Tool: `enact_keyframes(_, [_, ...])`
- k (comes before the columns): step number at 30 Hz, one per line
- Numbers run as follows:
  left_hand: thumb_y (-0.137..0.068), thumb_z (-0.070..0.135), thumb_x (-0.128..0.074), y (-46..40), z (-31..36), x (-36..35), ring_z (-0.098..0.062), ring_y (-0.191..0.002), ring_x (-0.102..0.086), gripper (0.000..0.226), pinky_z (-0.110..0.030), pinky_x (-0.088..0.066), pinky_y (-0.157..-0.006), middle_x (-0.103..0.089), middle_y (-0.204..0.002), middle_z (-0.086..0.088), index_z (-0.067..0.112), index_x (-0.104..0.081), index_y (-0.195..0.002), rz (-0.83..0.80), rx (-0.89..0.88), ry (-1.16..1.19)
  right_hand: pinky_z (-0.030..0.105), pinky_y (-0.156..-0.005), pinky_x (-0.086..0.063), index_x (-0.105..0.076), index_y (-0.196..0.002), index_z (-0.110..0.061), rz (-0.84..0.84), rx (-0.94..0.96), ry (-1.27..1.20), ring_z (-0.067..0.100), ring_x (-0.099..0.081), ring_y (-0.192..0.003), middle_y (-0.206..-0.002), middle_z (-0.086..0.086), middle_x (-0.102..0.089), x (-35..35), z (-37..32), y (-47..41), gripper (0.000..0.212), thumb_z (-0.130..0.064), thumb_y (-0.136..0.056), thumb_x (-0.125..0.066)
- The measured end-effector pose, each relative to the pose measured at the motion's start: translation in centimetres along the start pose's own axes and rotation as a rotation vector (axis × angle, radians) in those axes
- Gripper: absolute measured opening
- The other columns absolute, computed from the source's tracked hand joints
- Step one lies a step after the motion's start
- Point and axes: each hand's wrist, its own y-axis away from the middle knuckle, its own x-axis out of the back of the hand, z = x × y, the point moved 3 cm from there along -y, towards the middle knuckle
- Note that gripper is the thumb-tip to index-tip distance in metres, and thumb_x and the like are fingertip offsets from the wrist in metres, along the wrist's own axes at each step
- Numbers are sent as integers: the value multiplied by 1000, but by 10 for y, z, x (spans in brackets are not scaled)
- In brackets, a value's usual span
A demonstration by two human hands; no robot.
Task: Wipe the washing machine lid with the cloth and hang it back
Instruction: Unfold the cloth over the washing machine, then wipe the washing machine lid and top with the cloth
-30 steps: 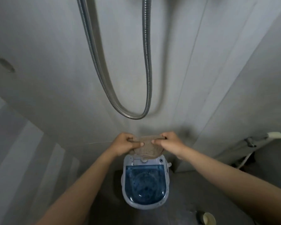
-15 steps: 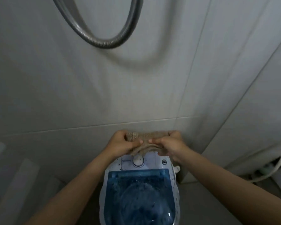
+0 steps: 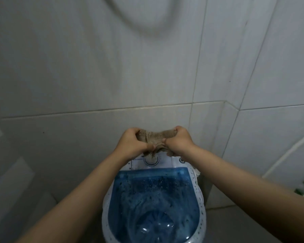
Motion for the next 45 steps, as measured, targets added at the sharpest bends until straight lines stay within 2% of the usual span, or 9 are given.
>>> enact_keyframes(3, [-76,-6,-66,26,15,-1,-30,-87,-66,67,-45,-55,-80,-64,-96,-12,1,-38,-136,-68,9,58,31,-51,-46,-48,-93,-9,-46,-24,-128,22,-54,-63,-78,11,-54,2,-10,30,4,-10,-90,-50])
enact_keyframes(9, [-83,-18,-38,81,27,-2,-20,-81,-57,79,-26,-40,-62,-62,-110,-19,8,-4,-149,-248,72,231,36,-75,-51,-58,-110,-9,-272,-111,-506,24,-61,-80,-86,9,-63,-2,-21,68,35,-38,-90,-54])
enact_keyframes(13, [-83,-20,-34,99,15,11,-31,-123,-52,82,-42,-40,-104,-51,-139,-20,8,4,-150,-269,59,330,43,-93,-50,-59,-97,-7,-314,-128,-581,24,-63,-76,-80,9,-64,-10,-22,88,25,-27,-84,-68])
enact_keyframes(17, [-81,-25,-27,112,7,25,-33,-125,-51,76,-40,-37,-105,-49,-138,-25,5,-5,-147,-240,23,448,39,-79,-55,-56,-78,-6,-433,-202,-668,26,-60,-75,-78,12,-59,-29,-22,105,13,-9,-91,-56])
enact_keyframes(21, [-82,-22,-33,116,-9,42,-26,-108,-64,57,-22,-48,-68,-62,-122,-20,4,-32,-133,-125,-5,433,35,-47,-58,-52,-81,1,-318,-283,-722,28,-57,-70,-80,18,-56,-46,-15,104,22,9,-91,-34])
enact_keyframes(25, [-82,-8,-55,113,-50,66,-21,-109,-59,53,-23,-49,-84,-57,-123,-14,4,-41,-132,29,-40,41,23,-32,-49,-59,-84,-5,-113,-211,-485,28,-62,-57,-76,18,-64,-51,-9,95,20,9,-83,-46])
enact_keyframes(32, [-69,40,-78,116,-137,66,-25,-147,9,124,-51,9,-117,12,-159,-10,12,14,-148,-428,128,-948,15,-55,-40,-57,-76,-5,22,534,328,21,-53,-62,-69,4,-58,-85,-25,63,19,9,-74,-44])
enact_keyframes(38, [-43,70,-78,103,-172,58,-20,-137,34,156,-56,23,-108,39,-149,-4,17,31,-142,-536,96,-914,37,-67,-46,-52,-110,-2,-50,701,1019,36,-61,-96,-111,19,-59,-131,-23,26,23,1,-87,-50])
enact_keyframes(45, [-45,69,-78,93,-181,52,-14,-137,34,150,-53,26,-106,38,-148,7,33,31,-141,-501,-62,-804,40,-79,-51,-51,-118,-4,-134,728,1137,36,-59,-103,-117,19,-58,-159,-8,17,35,-1,-83,-56])
